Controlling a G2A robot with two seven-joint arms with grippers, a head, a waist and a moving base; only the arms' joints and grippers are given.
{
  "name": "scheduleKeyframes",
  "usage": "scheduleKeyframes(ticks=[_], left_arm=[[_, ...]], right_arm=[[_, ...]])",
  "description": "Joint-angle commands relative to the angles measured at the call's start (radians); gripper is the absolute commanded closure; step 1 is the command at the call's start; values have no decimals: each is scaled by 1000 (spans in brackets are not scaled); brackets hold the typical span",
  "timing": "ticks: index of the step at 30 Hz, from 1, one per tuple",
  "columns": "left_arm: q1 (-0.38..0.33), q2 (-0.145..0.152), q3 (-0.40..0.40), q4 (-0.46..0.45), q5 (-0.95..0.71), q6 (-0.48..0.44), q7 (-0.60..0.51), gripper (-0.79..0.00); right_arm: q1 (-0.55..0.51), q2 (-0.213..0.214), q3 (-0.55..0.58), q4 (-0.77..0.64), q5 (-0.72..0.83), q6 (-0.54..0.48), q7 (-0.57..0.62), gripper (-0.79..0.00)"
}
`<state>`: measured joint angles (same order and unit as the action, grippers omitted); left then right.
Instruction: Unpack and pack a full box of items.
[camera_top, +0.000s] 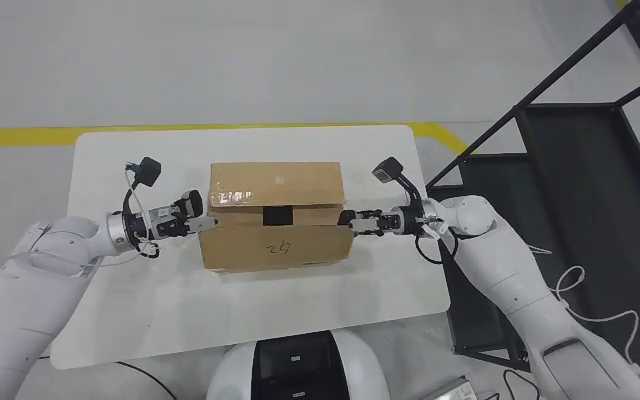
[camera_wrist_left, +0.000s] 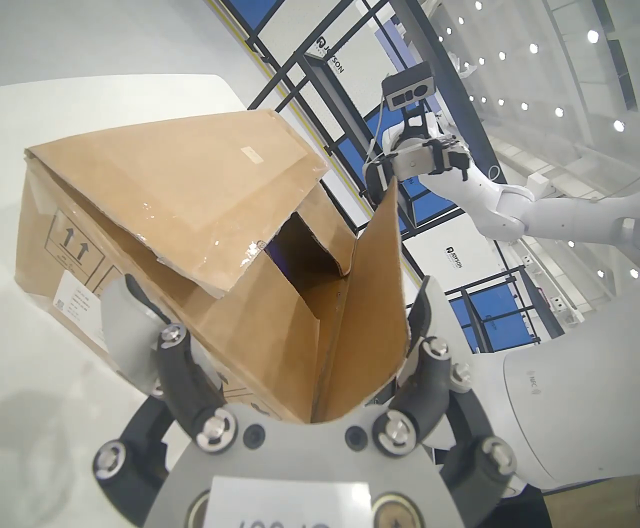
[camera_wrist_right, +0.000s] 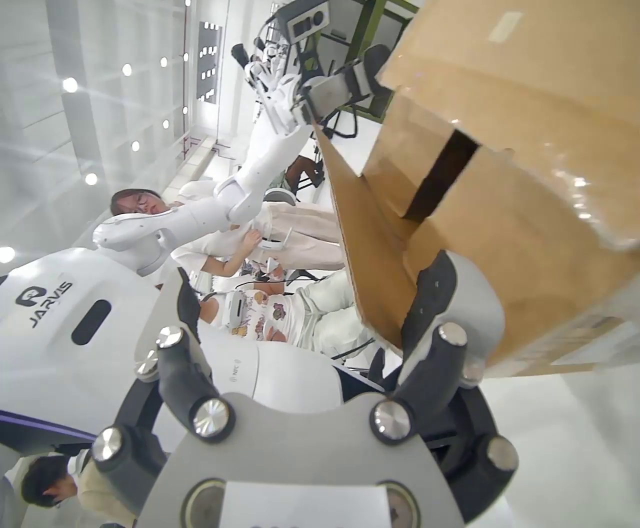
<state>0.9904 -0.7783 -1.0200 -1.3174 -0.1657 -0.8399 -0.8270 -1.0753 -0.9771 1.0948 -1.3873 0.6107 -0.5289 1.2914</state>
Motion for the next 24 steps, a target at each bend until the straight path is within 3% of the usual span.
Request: scheduleKeyframes(ticks=[1, 10, 17, 24], left_arm=[[0, 0, 0, 0, 0, 0, 0, -785], [0, 0, 0, 0, 0, 0, 0, -785], [0, 0, 0, 0, 0, 0, 0, -785], [39, 9, -34, -89, -15, -18, -6, -785]], right_arm=[[-20, 6, -2, -48, 12, 19, 19, -785], [-95, 21, -113, -144, -83, 97, 97, -785], [-82, 4, -190, -65, -224, 41, 16, -785], [-88, -2, -214, -66, -415, 38, -112, -785]])
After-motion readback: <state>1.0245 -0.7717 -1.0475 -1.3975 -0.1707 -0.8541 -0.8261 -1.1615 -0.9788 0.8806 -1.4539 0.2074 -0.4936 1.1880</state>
